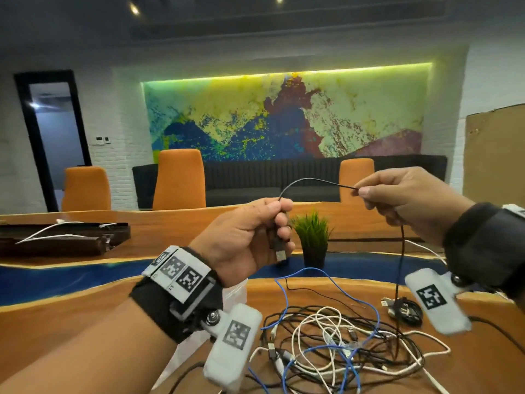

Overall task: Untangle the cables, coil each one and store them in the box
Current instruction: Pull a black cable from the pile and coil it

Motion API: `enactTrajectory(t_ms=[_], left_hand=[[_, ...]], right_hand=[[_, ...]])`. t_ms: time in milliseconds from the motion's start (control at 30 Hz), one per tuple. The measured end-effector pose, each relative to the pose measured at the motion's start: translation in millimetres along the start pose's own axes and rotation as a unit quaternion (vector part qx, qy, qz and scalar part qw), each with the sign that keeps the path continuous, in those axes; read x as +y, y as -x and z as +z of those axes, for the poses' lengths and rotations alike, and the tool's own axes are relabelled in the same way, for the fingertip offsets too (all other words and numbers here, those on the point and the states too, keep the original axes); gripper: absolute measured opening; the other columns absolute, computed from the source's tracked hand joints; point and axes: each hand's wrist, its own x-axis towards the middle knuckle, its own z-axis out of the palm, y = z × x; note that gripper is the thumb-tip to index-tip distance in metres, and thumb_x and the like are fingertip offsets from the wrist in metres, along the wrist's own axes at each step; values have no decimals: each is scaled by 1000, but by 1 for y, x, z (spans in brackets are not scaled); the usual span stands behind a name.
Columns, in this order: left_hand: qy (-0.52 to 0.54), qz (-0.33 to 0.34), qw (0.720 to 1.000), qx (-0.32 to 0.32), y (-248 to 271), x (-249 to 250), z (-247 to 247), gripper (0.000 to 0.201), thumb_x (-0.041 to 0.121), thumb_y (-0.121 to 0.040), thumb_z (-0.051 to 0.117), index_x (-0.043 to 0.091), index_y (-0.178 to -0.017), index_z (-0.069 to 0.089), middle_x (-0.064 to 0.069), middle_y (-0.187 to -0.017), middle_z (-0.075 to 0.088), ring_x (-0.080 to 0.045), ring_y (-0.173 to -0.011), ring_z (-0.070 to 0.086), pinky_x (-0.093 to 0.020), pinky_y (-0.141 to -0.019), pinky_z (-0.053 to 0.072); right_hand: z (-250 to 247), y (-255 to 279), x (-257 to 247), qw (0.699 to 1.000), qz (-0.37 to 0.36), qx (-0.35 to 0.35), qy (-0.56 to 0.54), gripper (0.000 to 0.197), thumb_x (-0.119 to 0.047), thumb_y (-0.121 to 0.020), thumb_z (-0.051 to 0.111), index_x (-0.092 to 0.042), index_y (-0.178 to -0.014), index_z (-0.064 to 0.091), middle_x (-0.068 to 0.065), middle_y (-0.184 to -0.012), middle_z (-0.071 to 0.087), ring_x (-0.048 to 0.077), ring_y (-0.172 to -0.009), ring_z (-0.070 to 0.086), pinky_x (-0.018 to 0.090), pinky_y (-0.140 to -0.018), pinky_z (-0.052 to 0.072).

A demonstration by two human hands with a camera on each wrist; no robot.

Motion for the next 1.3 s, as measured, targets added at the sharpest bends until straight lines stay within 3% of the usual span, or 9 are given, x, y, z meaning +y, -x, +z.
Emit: enactTrajectory(t_ms=[133,233,400,567,700,900,1100,1200,1300], left_hand=[[103,62,991,52,-5,-14,-6,18,26,-92,56,15,-95,69,3,-73,59,-11,-63,59,-32,-69,57],[137,79,983,97,-16,-35,-16,20,28,-95,56,17,-92,72,4,-77,63,-9,-63,60,-29,-67,54],[23,96,989,114,-33,-63,-30,17,16,-101,49,12,-110,62,-6,-101,76,-13,-70,67,-25,-63,54],[-220,149,963,54,-42,-83,-41,21,7,-101,47,6,-111,65,-7,-116,74,-20,-106,71,-21,-81,54],[-329,171,929,-7,-48,-87,-43,21,14,-98,56,8,-107,73,-3,-105,76,-12,-105,69,-22,-89,52],[-254,111,960,-39,-56,-92,-54,22,14,-85,67,16,-104,79,-17,-100,74,-13,-89,66,-21,-73,49],[-76,62,989,-108,-51,-89,-63,14,9,-76,75,13,-88,80,-6,-93,77,-6,-67,64,-18,-62,51],[45,108,987,-113,-54,-81,-62,9,18,-77,71,13,-83,77,-15,-115,73,-10,-77,70,-23,-71,56],[-148,199,968,-45,-59,-73,-64,8,9,-85,66,9,-85,75,-8,-119,73,-12,-114,67,-23,-86,55]], right_hand=[[22,10,26,993,-43,-16,110,19,-10,-93,61,-22,-92,76,-10,-63,64,2,-56,53,16,-54,44],[45,24,42,954,-75,-134,259,26,-20,-95,58,-41,-105,70,-28,-95,68,-13,-89,60,12,-81,50],[68,36,45,901,-148,-242,328,31,-26,-94,55,-41,-117,68,-27,-101,68,-7,-96,60,16,-83,51],[66,27,47,916,-232,-178,275,18,-27,-85,58,-29,-90,76,-19,-78,64,2,-83,62,19,-67,49],[61,14,54,944,-251,-93,192,14,-27,-85,59,-25,-81,72,-11,-74,66,9,-76,62,16,-61,46],[74,-2,79,961,-249,-22,120,11,-22,-91,58,-21,-88,69,-11,-80,66,8,-81,64,11,-65,46],[86,-13,107,971,-204,99,74,14,-14,-91,65,-25,-89,73,-11,-83,70,7,-83,64,21,-72,52],[100,-14,113,979,-169,31,112,15,-14,-91,65,-24,-91,76,-12,-84,72,5,-83,65,27,-76,52],[108,-7,105,956,-190,-106,195,13,-27,-95,61,-23,-91,73,-10,-78,68,7,-75,62,27,-67,49]])
